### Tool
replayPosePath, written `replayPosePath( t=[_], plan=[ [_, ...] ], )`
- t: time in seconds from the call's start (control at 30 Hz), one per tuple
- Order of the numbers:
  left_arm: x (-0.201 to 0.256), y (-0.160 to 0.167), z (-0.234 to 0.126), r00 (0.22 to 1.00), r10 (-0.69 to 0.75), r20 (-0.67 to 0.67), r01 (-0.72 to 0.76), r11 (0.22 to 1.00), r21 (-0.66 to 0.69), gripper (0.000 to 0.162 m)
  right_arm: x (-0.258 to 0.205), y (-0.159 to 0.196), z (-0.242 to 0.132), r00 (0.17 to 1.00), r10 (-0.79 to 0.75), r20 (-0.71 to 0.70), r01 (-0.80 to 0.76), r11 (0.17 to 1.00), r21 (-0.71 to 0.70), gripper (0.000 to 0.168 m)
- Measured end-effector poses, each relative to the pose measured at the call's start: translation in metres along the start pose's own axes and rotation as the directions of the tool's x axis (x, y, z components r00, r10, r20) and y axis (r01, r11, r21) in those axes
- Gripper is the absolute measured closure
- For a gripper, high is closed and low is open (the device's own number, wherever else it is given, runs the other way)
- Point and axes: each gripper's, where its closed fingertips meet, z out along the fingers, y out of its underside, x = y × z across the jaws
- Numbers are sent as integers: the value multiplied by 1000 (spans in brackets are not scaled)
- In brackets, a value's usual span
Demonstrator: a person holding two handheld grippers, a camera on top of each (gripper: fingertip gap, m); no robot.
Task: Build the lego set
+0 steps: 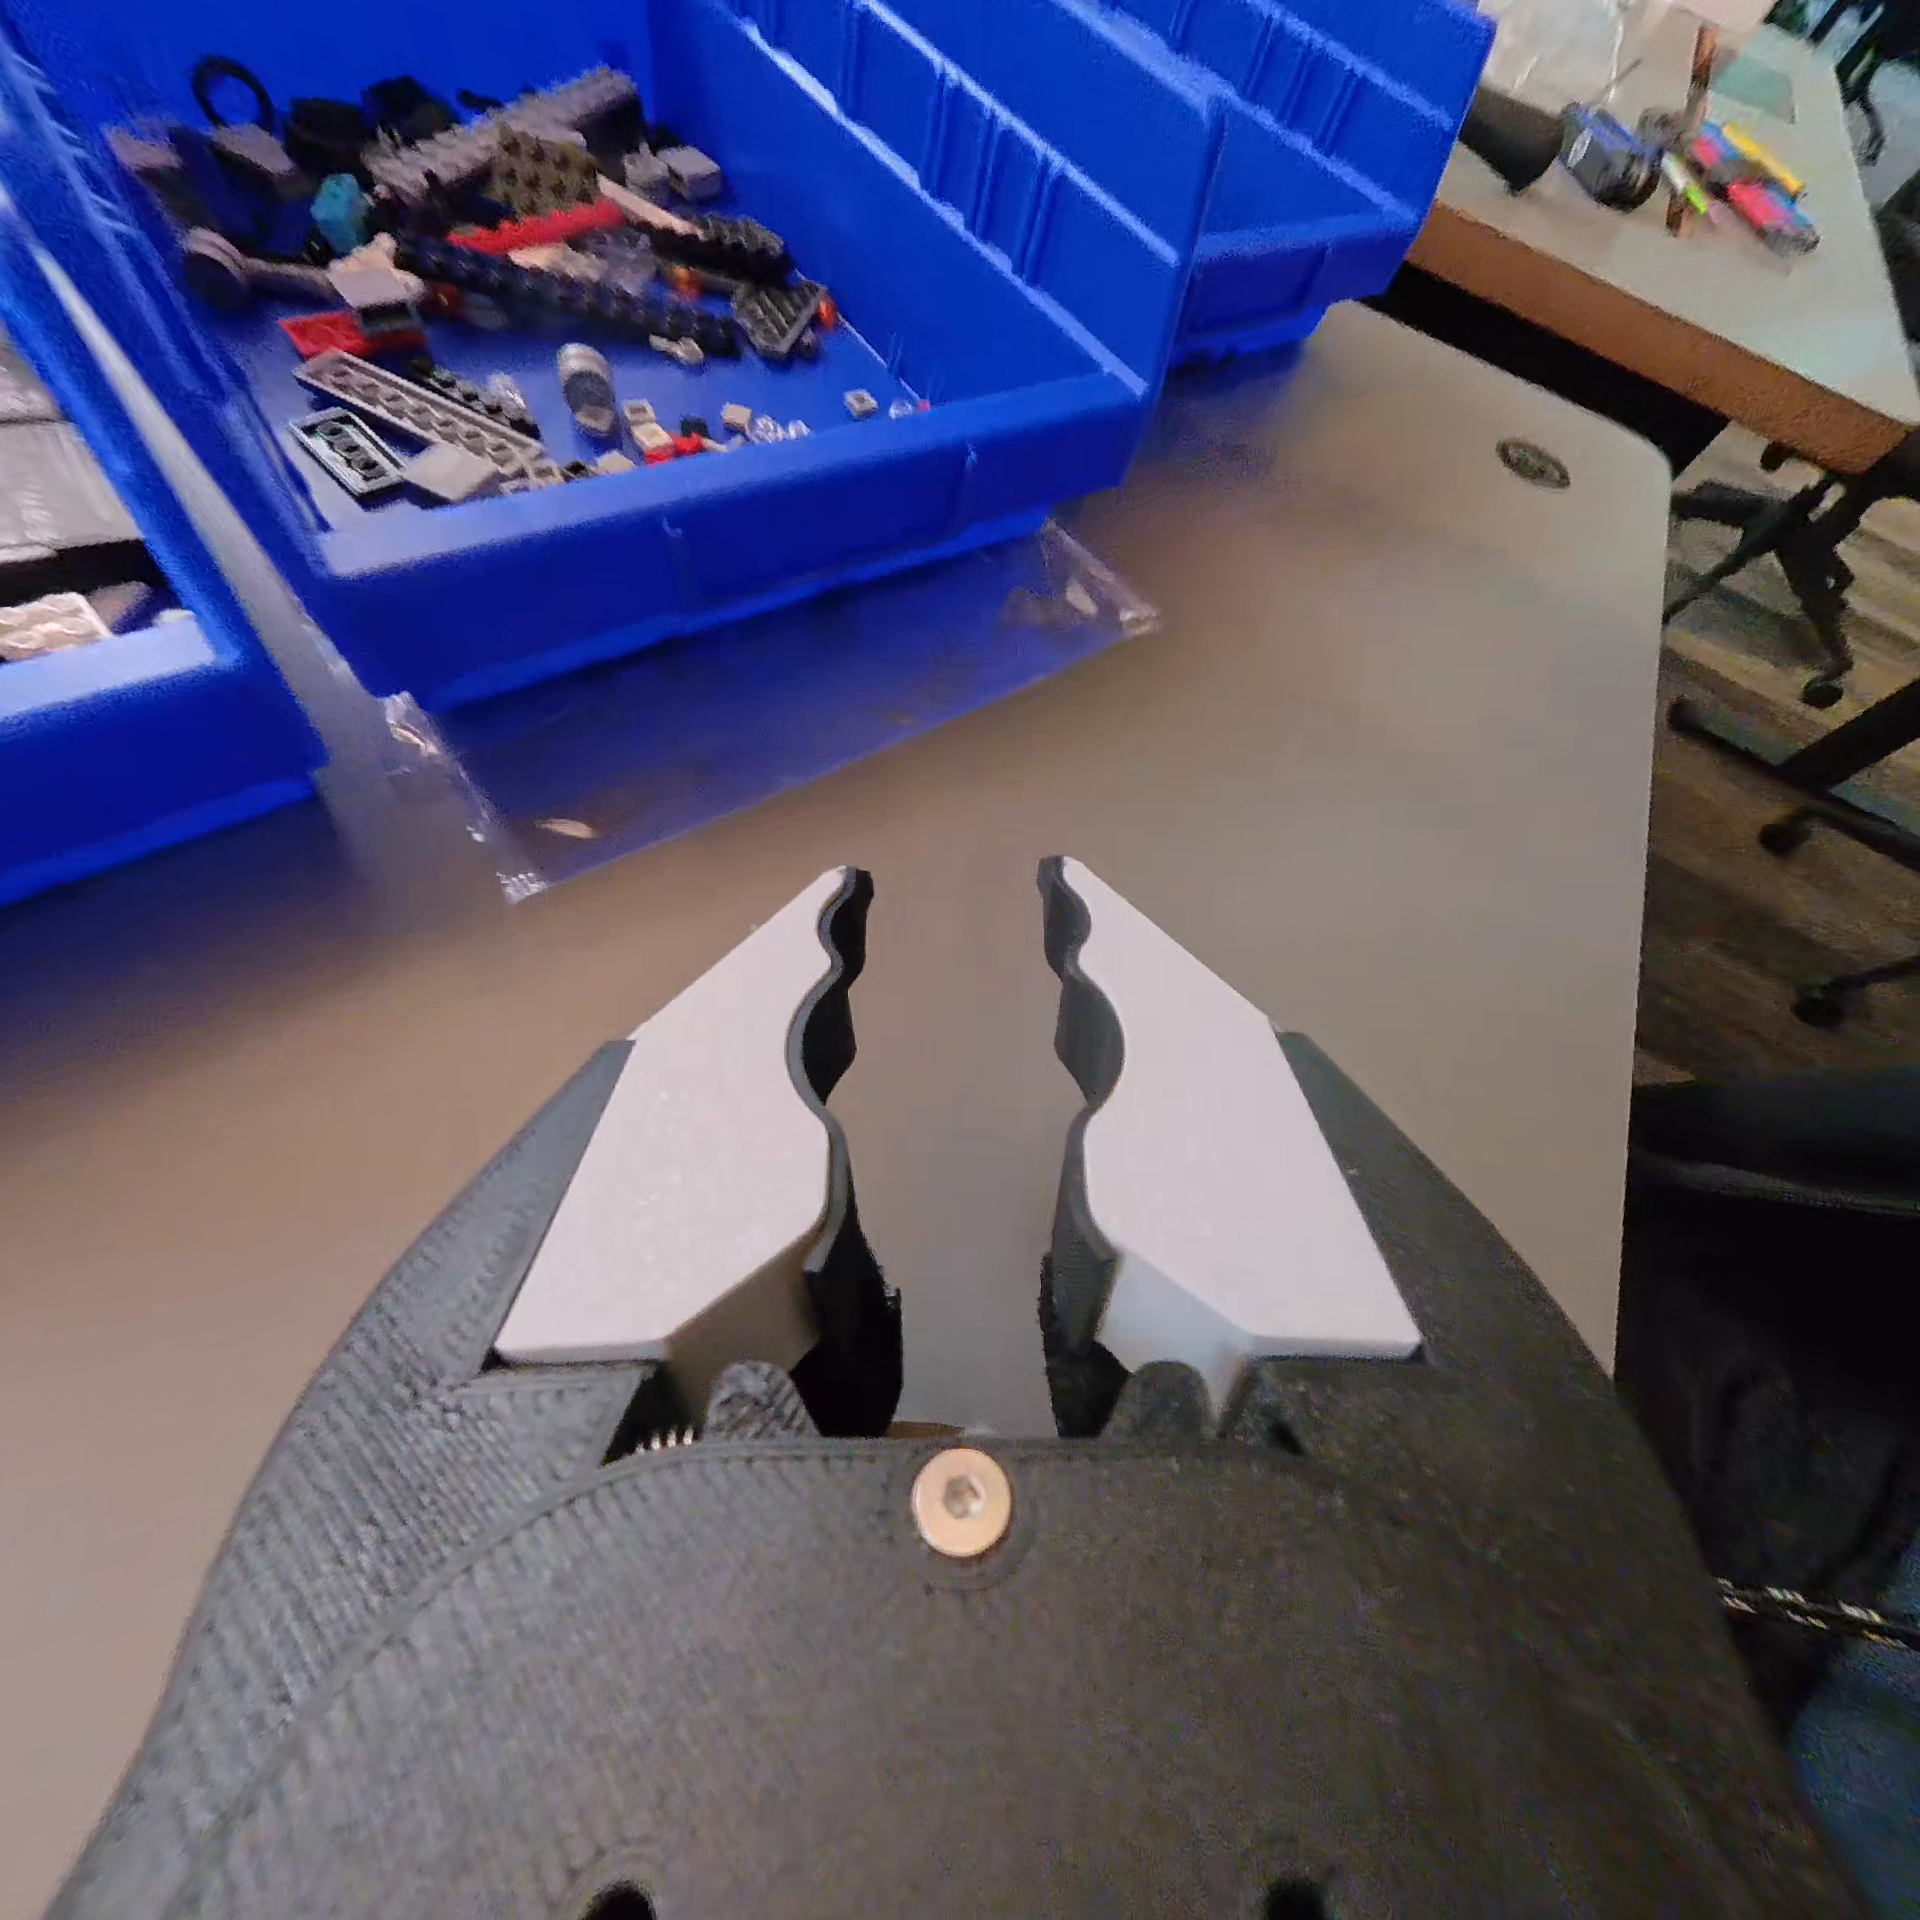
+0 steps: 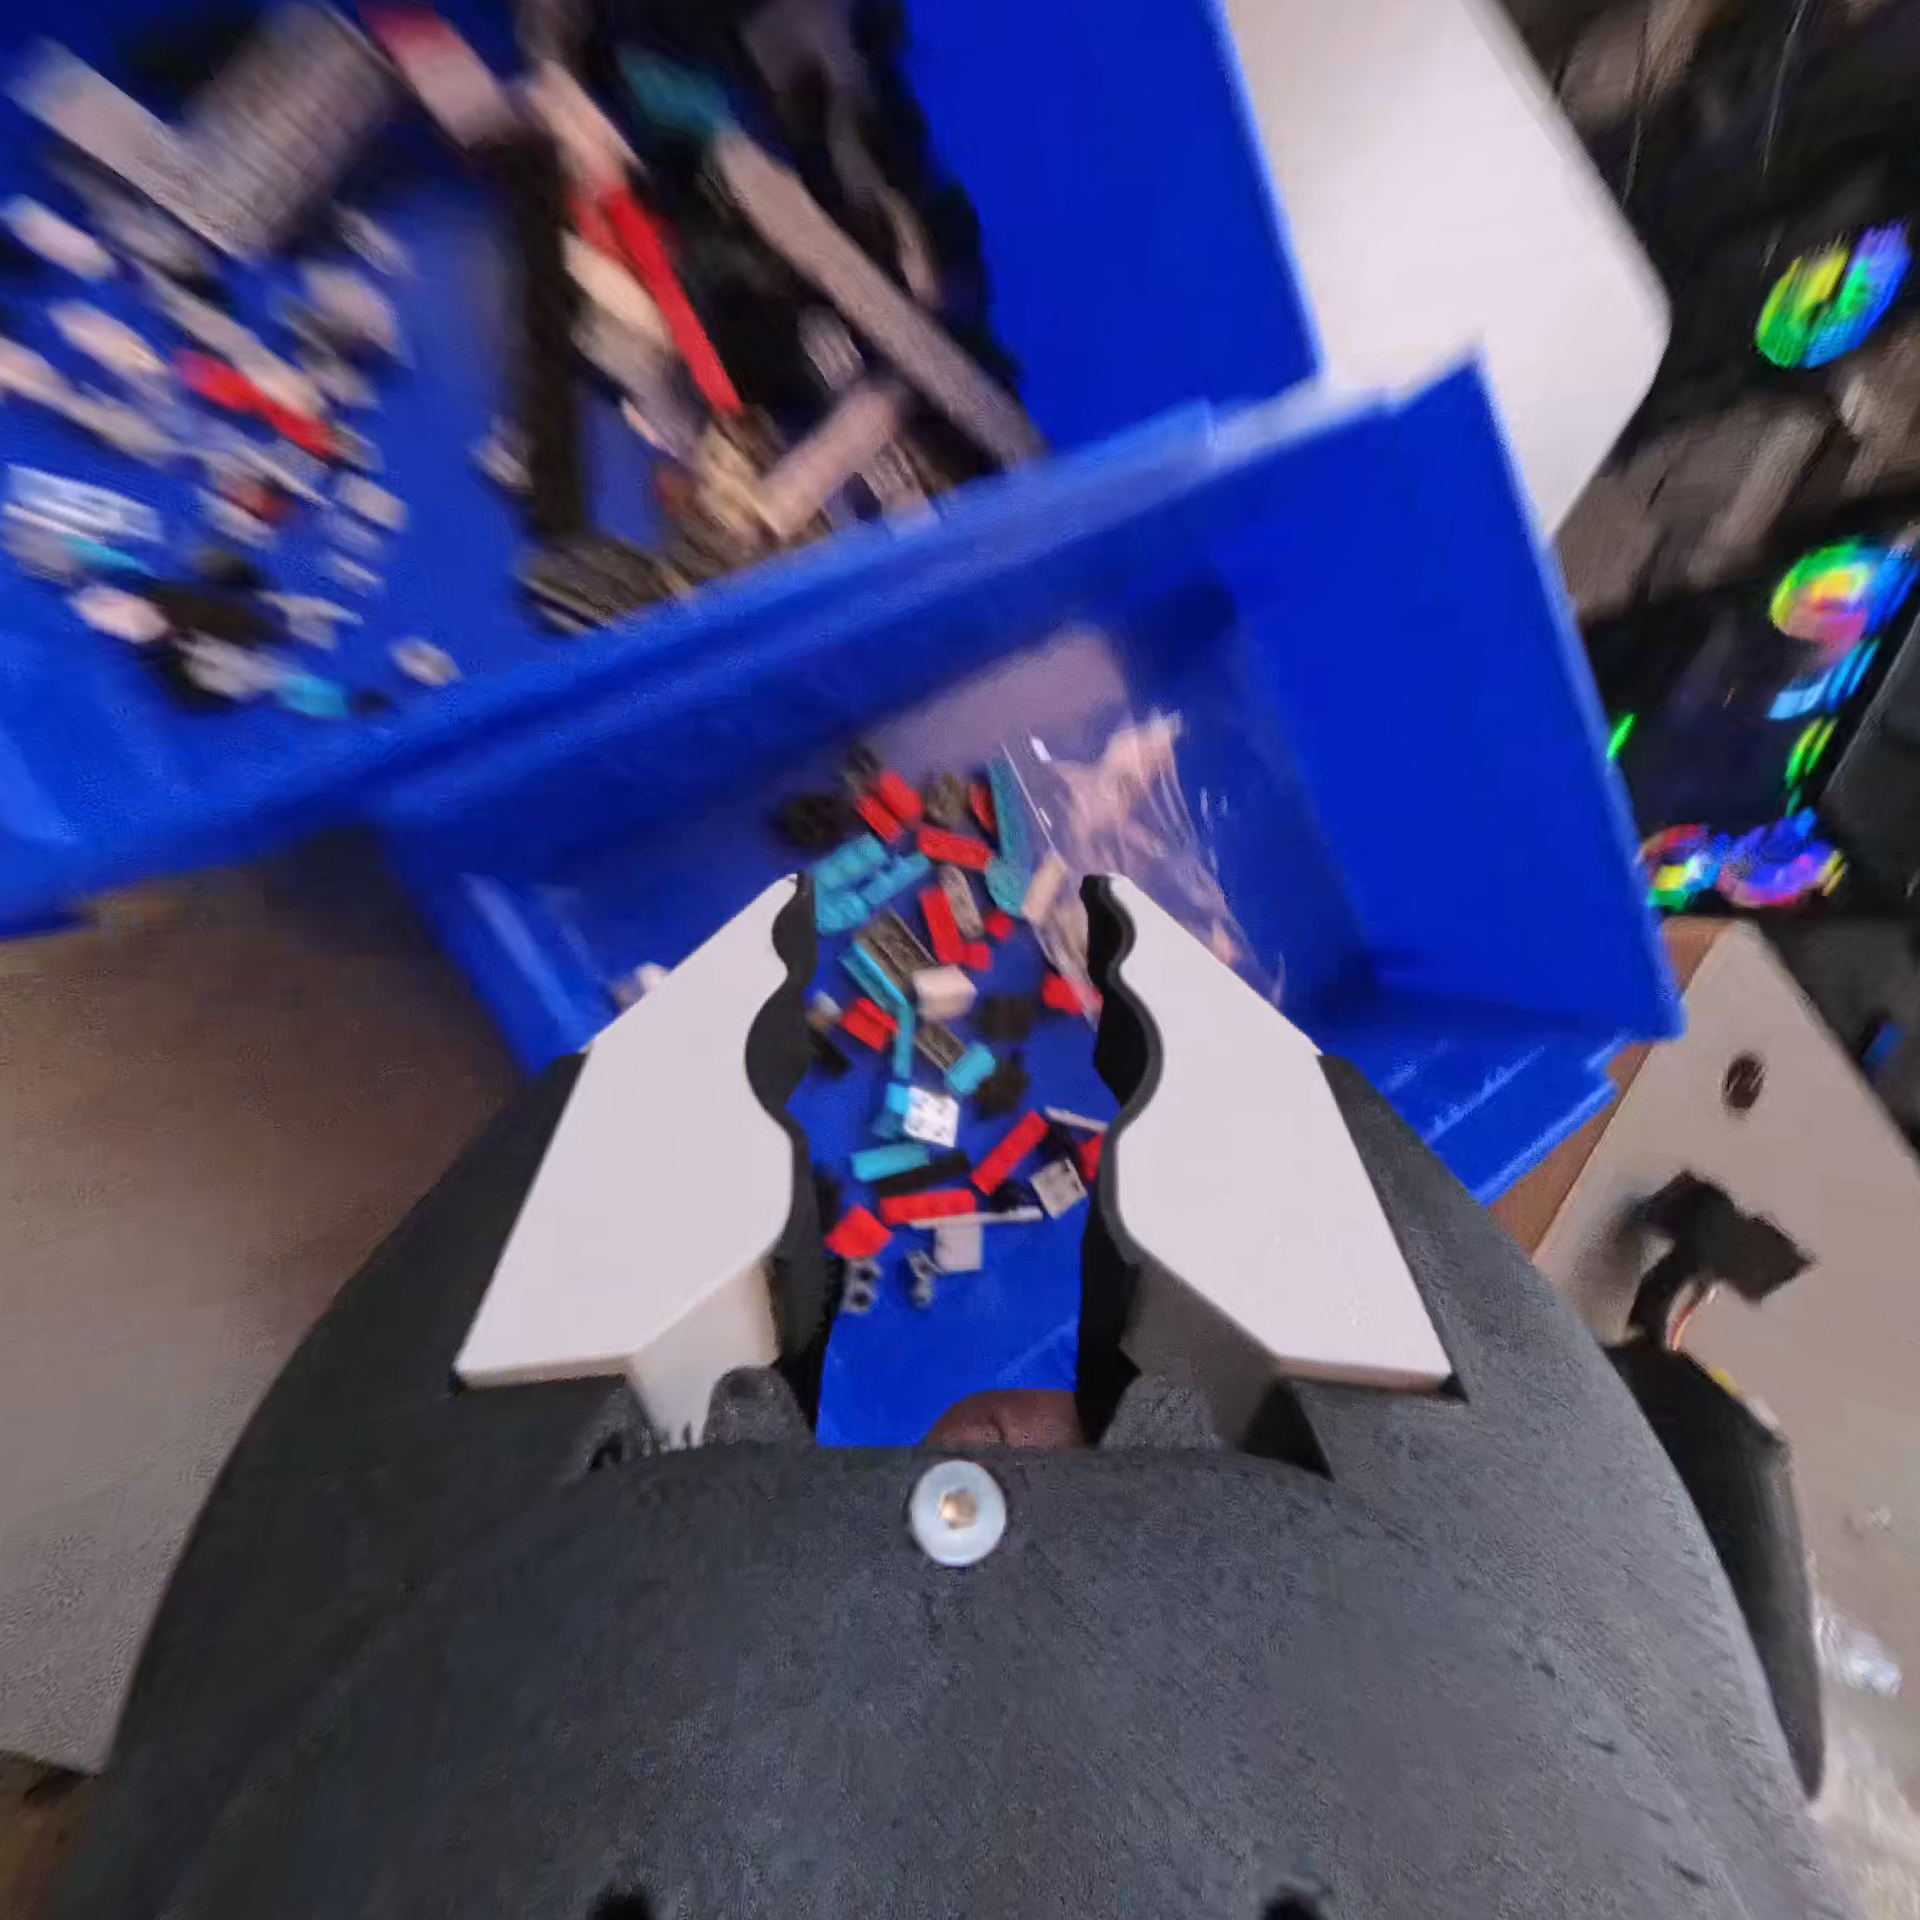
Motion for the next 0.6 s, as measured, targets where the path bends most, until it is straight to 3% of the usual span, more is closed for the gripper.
replayPosePath(
  t=[0.03, 0.1, 0.2, 0.37, 0.43, 0.6],
  plan=[
    [2, 1, 3, 1000, 6, -2, -6, 1000, -13, 126, 9, 16, 18, 1000, 20, 14, -19, 998, -61, 115],
    [7, -1, 6, 1000, 21, -11, -21, 1000, -11, 126, 13, 37, 49, 999, -5, 48, 12, 988, -151, 115],
    [9, 1, 8, 1000, 25, -6, -25, 999, -22, 126, 26, 42, 76, 989, -147, -15, 140, 966, -218, 116],
    [6, 1, 2, 1000, -16, -2, 16, 1000, -5, 126, 44, 46, 101, 977, -210, -47, 188, 941, -281, 149],
    [6, 1, 1, 1000, -24, -5, 24, 1000, -3, 126, 44, 52, 105, 977, -212, -25, 197, 939, -283, 164],
    [8, 1, 2, 1000, -4, -8, 4, 1000, -5, 126, 49, 43, 70, 982, -172, -83, 158, 976, -149, 168]
  ],
)
